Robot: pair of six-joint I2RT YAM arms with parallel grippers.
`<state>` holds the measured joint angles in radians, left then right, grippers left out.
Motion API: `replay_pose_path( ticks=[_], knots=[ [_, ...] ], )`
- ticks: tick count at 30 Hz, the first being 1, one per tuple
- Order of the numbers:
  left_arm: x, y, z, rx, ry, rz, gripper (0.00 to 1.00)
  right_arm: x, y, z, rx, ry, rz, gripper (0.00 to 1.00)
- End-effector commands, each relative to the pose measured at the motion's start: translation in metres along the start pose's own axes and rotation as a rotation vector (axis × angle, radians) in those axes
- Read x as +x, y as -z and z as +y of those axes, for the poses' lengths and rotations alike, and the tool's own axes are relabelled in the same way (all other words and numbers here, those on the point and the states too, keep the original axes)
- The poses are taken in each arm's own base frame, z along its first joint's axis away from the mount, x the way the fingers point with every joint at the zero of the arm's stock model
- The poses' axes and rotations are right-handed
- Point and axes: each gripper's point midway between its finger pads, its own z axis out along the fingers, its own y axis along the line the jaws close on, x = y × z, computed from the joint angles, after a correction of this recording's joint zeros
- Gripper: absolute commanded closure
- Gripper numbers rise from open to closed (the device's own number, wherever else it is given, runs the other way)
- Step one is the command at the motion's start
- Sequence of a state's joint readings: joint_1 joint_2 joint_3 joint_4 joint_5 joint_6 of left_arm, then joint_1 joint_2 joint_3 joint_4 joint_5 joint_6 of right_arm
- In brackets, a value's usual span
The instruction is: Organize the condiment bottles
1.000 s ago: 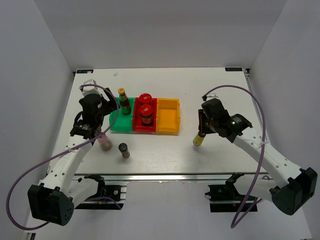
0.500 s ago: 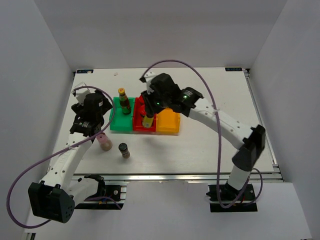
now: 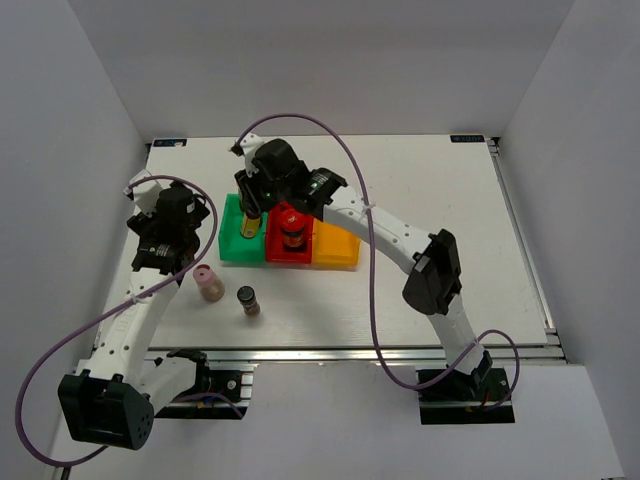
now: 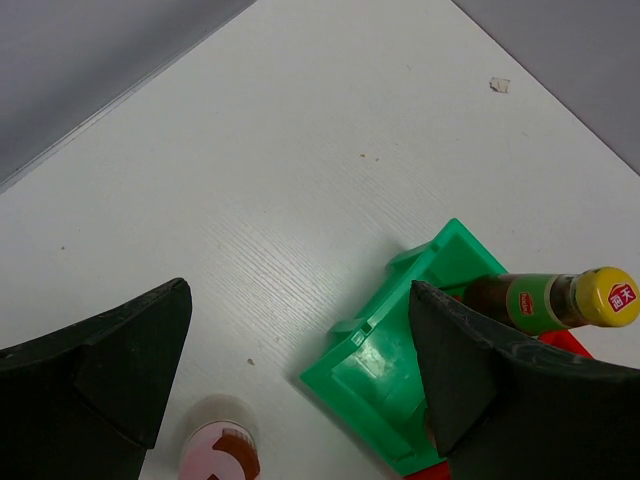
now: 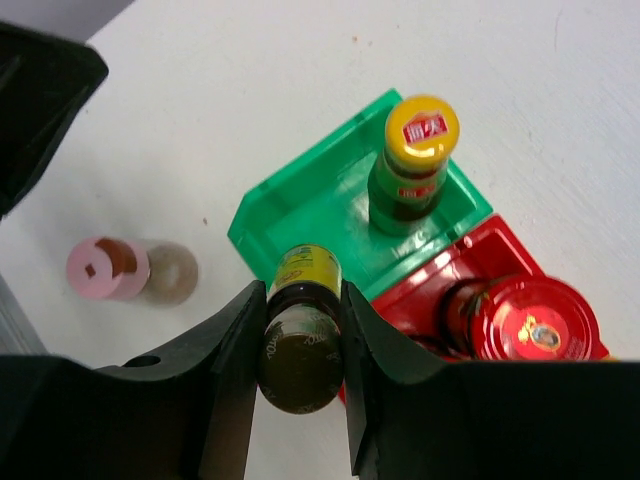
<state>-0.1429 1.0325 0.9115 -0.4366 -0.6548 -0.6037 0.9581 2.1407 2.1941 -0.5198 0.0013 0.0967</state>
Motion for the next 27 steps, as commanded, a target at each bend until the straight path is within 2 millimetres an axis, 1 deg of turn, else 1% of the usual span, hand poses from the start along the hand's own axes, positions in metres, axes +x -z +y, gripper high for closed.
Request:
replay_pose_path(
  ticks=[1, 3, 4, 6, 7, 10, 14, 15, 16, 20, 24, 27],
  knots=[
    [-0.009, 0.003, -0.001, 0.012, 0.028, -0.022, 0.02, -0.062, -0.001, 0.007, 0.003, 0.025, -0.24, 1.0],
    [-0.008, 0.003, -0.001, 0.016, 0.025, -0.02, 0.02, -0.062, -0.01, 0.003, 0.012, 0.023, -0.253, 1.0],
    [-0.008, 0.003, -0.001, 0.016, 0.023, -0.02, 0.02, -0.055, -0.019, 0.002, 0.016, 0.021, -0.242, 1.0],
    [-0.008, 0.002, -0.001, 0.016, 0.019, -0.019, 0.02, -0.047, -0.027, 0.0, 0.027, 0.022, -0.227, 1.0],
    [-0.007, 0.002, -0.001, 0.017, 0.019, -0.018, 0.02, -0.039, -0.035, -0.001, 0.035, 0.021, -0.21, 1.0],
    [-0.006, 0.001, -0.001, 0.017, 0.014, -0.015, 0.02, -0.023, -0.049, -0.003, 0.047, 0.031, -0.177, 1.0],
    [-0.006, 0.002, -0.002, 0.025, 0.014, -0.014, 0.02, -0.014, -0.058, -0.007, 0.075, 0.044, -0.157, 1.0],
    [-0.007, 0.002, -0.003, 0.03, 0.017, -0.015, 0.02, -0.009, -0.062, -0.006, 0.079, 0.053, -0.145, 1.0],
    [-0.007, 0.002, -0.003, 0.03, 0.014, -0.015, 0.02, -0.009, -0.063, -0.007, 0.084, 0.054, -0.142, 1.0],
    [-0.006, 0.001, -0.004, 0.033, 0.015, -0.011, 0.02, 0.003, -0.071, -0.011, 0.111, 0.077, -0.111, 1.0],
    [-0.005, 0.001, -0.005, 0.039, 0.014, -0.007, 0.02, 0.017, -0.081, -0.012, 0.11, 0.084, -0.078, 0.94],
    [-0.004, 0.0, -0.005, 0.038, 0.011, -0.004, 0.02, 0.023, -0.085, -0.011, 0.106, 0.082, -0.064, 0.83]
  ],
)
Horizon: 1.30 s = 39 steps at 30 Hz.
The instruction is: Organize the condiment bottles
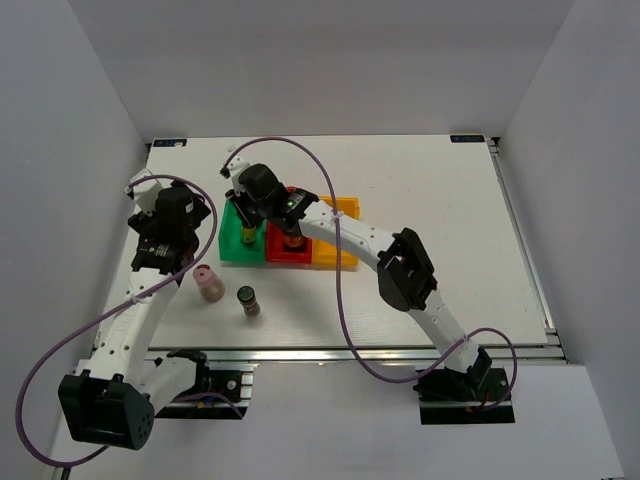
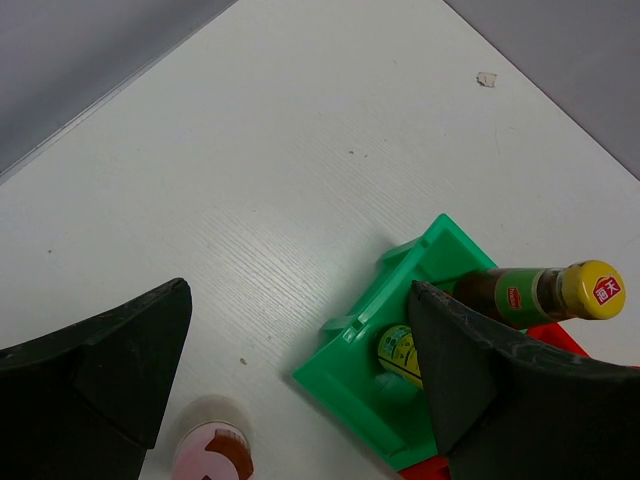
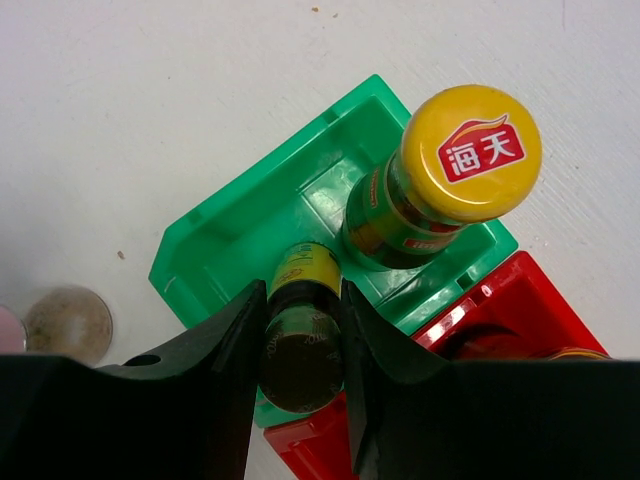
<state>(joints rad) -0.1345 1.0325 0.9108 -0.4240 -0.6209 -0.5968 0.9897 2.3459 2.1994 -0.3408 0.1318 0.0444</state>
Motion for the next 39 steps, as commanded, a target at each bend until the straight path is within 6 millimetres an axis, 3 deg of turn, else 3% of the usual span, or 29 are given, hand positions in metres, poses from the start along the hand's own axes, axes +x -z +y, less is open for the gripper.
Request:
replay_pose_path(
  ticks=[1, 3, 4, 5, 10, 18, 20, 22, 26, 27, 29, 30, 33, 35, 37, 39],
  knots=[
    [-0.004, 0.0, -0.001, 0.011, 0.007, -0.012, 0.02, -0.026, 0.001, 0.003, 0.003, 0.01, -0.076, 0.7],
    [-0.004, 0.001, 0.0, 0.011, 0.007, -0.012, 0.02, -0.029, 0.004, 0.006, -0.009, 0.013, -0.081, 0.61],
    [-0.004, 0.0, 0.0, 0.012, 0.008, -0.013, 0.02, -0.03, 0.005, 0.008, -0.014, 0.013, -0.082, 0.49],
    [-0.004, 0.0, 0.0, 0.01, 0.008, -0.012, 0.02, -0.03, 0.006, 0.011, -0.03, 0.015, -0.083, 0.44],
    [-0.004, 0.001, -0.002, 0.022, 0.0, -0.011, 0.02, -0.044, 0.023, 0.024, -0.073, 0.018, -0.121, 0.25],
    [-0.005, 0.002, -0.003, 0.026, 0.007, -0.006, 0.02, -0.071, 0.053, 0.034, -0.093, 0.028, -0.195, 0.21],
    [-0.004, 0.003, -0.003, 0.029, 0.018, -0.002, 0.02, -0.07, 0.058, 0.034, -0.091, 0.029, -0.192, 0.2],
    [-0.005, 0.004, -0.004, 0.033, 0.026, 0.006, 0.02, -0.077, 0.074, 0.038, -0.1, 0.032, -0.21, 0.17],
    [-0.002, 0.006, -0.007, 0.035, 0.055, 0.035, 0.02, -0.053, 0.097, 0.053, -0.132, 0.069, -0.173, 0.1],
    [-0.002, 0.006, -0.007, 0.031, 0.062, 0.038, 0.02, -0.034, 0.107, 0.063, -0.154, 0.096, -0.141, 0.11],
    [-0.001, 0.008, -0.008, 0.033, 0.077, 0.053, 0.02, -0.022, 0.122, 0.078, -0.208, 0.133, -0.141, 0.11],
    [-0.001, 0.009, -0.009, 0.035, 0.084, 0.059, 0.02, 0.007, 0.122, 0.091, -0.243, 0.154, -0.086, 0.11],
    [0.002, 0.01, -0.006, 0.013, 0.101, 0.071, 0.02, 0.029, 0.134, 0.124, -0.338, 0.192, -0.063, 0.11],
    [0.01, 0.01, 0.002, -0.038, 0.139, 0.1, 0.02, 0.042, 0.131, 0.127, -0.319, 0.22, -0.046, 0.11],
    [0.022, 0.014, 0.017, -0.129, 0.16, 0.15, 0.02, 0.04, 0.126, 0.128, -0.282, 0.236, -0.067, 0.11],
    [0.021, 0.019, 0.022, -0.165, 0.2, 0.158, 0.02, 0.043, 0.115, 0.137, -0.317, 0.247, -0.069, 0.11]
  ],
)
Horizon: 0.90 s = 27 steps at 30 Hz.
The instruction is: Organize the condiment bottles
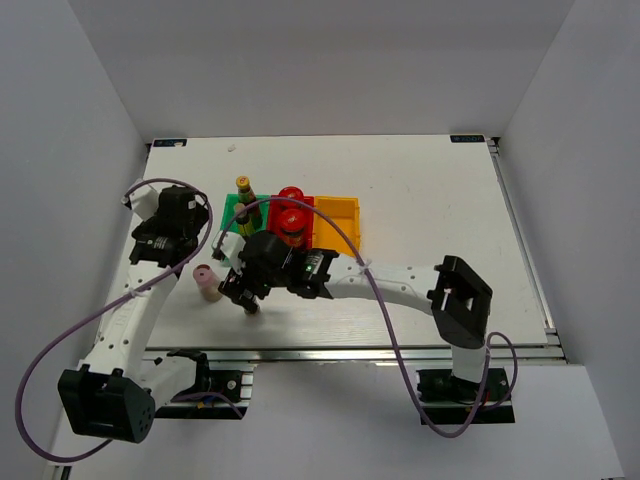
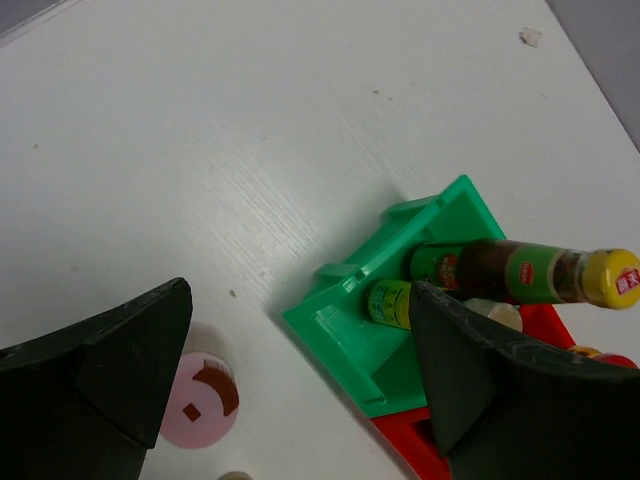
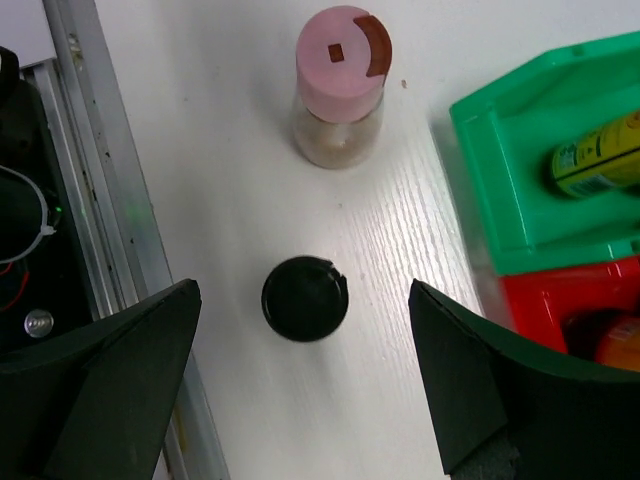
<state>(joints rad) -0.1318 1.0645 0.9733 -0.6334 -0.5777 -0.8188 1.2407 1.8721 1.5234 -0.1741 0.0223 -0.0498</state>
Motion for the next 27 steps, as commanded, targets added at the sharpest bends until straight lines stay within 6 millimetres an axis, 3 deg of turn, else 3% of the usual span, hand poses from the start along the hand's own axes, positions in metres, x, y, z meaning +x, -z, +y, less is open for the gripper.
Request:
replay_pose_path(
  ticks=[1, 2, 9, 10, 11, 14, 15, 21, 23, 26, 27],
  knots=[
    [-0.005, 0.014, 0.03, -0.155, 0.105, -0.003, 0.02, -0.036, -0.011, -0.006, 0.003, 0.036, -0.118, 0.11],
    [-0.012, 0.02, 0.035, -0.159, 0.125, -0.026, 0.02, -0.026, -0.027, -0.007, 0.001, 0.031, -0.091, 0.11],
    [-0.025, 0.043, 0.044, -0.095, 0.185, -0.086, 0.02, -0.041, -0.077, -0.008, 0.008, 0.016, -0.14, 0.11],
    [-0.025, 0.044, 0.045, -0.094, 0.184, -0.085, 0.02, -0.032, -0.09, -0.008, 0.007, 0.016, -0.121, 0.11],
    [-0.025, 0.045, 0.045, -0.094, 0.184, -0.083, 0.02, -0.045, -0.092, -0.009, 0.008, 0.016, -0.148, 0.11],
    [-0.024, 0.044, 0.045, -0.098, 0.179, -0.076, 0.02, -0.043, -0.11, -0.009, 0.007, 0.002, -0.151, 0.11],
    [-0.024, 0.044, 0.045, -0.095, 0.181, -0.076, 0.02, -0.057, -0.112, -0.01, 0.013, -0.003, -0.197, 0.11],
    [-0.023, 0.044, 0.042, -0.068, 0.181, -0.078, 0.02, -0.057, -0.137, -0.009, 0.001, -0.005, -0.231, 0.12],
    [-0.023, 0.045, 0.042, -0.064, 0.181, -0.079, 0.02, -0.057, -0.14, -0.009, 0.0, -0.014, -0.236, 0.21],
    [-0.026, 0.046, 0.042, -0.056, 0.189, -0.09, 0.02, -0.062, -0.132, -0.008, -0.001, -0.025, -0.251, 0.57],
    [-0.026, 0.047, 0.042, -0.053, 0.189, -0.09, 0.02, -0.064, -0.128, -0.008, -0.001, -0.026, -0.26, 0.63]
  ],
)
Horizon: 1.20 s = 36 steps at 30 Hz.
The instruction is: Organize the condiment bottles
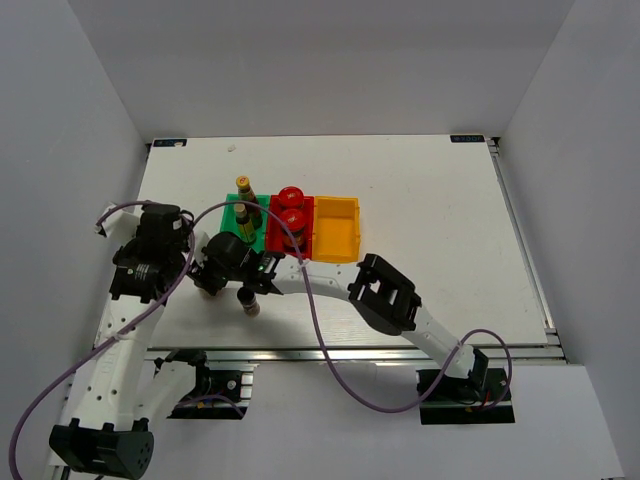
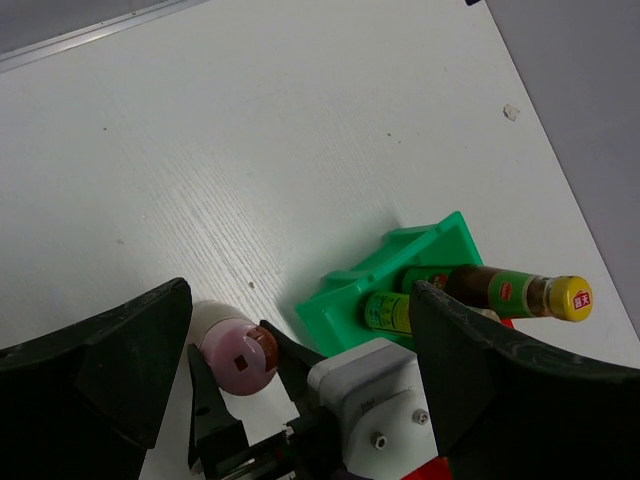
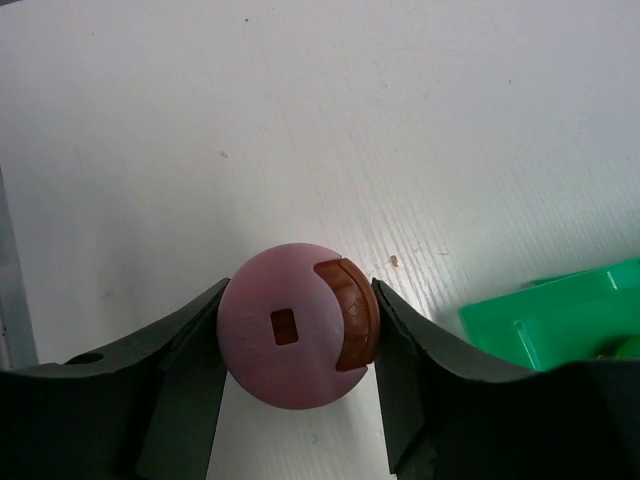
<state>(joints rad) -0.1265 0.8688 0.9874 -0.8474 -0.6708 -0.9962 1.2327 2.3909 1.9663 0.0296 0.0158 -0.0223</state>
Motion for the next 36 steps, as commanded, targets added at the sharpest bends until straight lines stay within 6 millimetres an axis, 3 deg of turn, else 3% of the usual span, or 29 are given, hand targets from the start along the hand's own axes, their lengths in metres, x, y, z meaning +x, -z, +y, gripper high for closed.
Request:
replay_pose_path(
  ticks=[1, 5, 6, 7, 8, 9, 10, 11, 13, 14, 15, 17, 21, 22, 25, 29, 36],
  knots=[
    [-0.003, 0.002, 0.001, 0.016, 0.015, -0.018, 0.02, -0.051, 0.022, 0.004, -0.008, -0.003, -0.14, 0.68],
    [-0.006, 0.005, 0.001, 0.028, 0.023, -0.026, 0.02, -0.087, 0.06, 0.014, -0.058, 0.005, -0.24, 0.75],
    [-0.006, 0.005, 0.0, 0.032, 0.025, -0.026, 0.02, -0.099, 0.069, 0.015, -0.059, 0.01, -0.281, 0.77],
    [-0.005, 0.006, -0.002, 0.047, 0.022, -0.018, 0.02, -0.123, 0.091, 0.011, -0.038, 0.014, -0.336, 0.78],
    [-0.004, 0.007, -0.004, 0.062, 0.021, -0.011, 0.02, -0.117, 0.098, 0.008, -0.019, 0.018, -0.33, 0.78],
    [-0.006, 0.008, -0.009, 0.084, 0.027, -0.012, 0.02, -0.125, 0.108, -0.003, 0.04, 0.014, -0.368, 0.78],
    [-0.005, 0.01, -0.011, 0.106, 0.02, -0.002, 0.02, -0.145, 0.132, -0.011, 0.072, 0.011, -0.422, 0.78],
    [-0.004, 0.012, -0.014, 0.123, 0.019, 0.003, 0.02, -0.132, 0.137, -0.017, 0.098, 0.005, -0.408, 0.78],
    [-0.005, 0.015, -0.022, 0.179, 0.015, 0.004, 0.02, -0.155, 0.17, -0.033, 0.153, -0.016, -0.486, 0.79],
    [-0.003, 0.017, -0.027, 0.207, 0.014, 0.019, 0.02, -0.157, 0.182, -0.047, 0.184, -0.032, -0.503, 0.79],
    [-0.005, 0.019, -0.032, 0.232, 0.018, 0.016, 0.02, -0.147, 0.188, -0.056, 0.205, -0.056, -0.492, 0.79],
    [-0.003, 0.02, -0.035, 0.257, 0.002, 0.024, 0.02, -0.159, 0.224, -0.08, 0.261, -0.084, -0.551, 0.79],
    [0.011, 0.021, -0.05, 0.328, -0.041, 0.09, 0.02, -0.144, 0.285, -0.14, 0.439, -0.166, -0.579, 0.79],
    [0.016, 0.022, -0.056, 0.361, -0.065, 0.109, 0.02, -0.122, 0.293, -0.168, 0.491, -0.228, -0.554, 0.79],
    [0.044, 0.032, -0.083, 0.54, -0.122, 0.231, 0.02, -0.078, 0.32, -0.213, 0.593, -0.349, -0.494, 0.79],
    [0.067, 0.028, -0.088, 0.559, -0.157, 0.322, 0.02, -0.031, 0.331, -0.239, 0.682, -0.401, -0.413, 0.79],
    [0.085, 0.027, -0.085, 0.571, -0.179, 0.39, 0.02, 0.018, 0.305, -0.271, 0.727, -0.447, -0.286, 0.8]
  ],
)
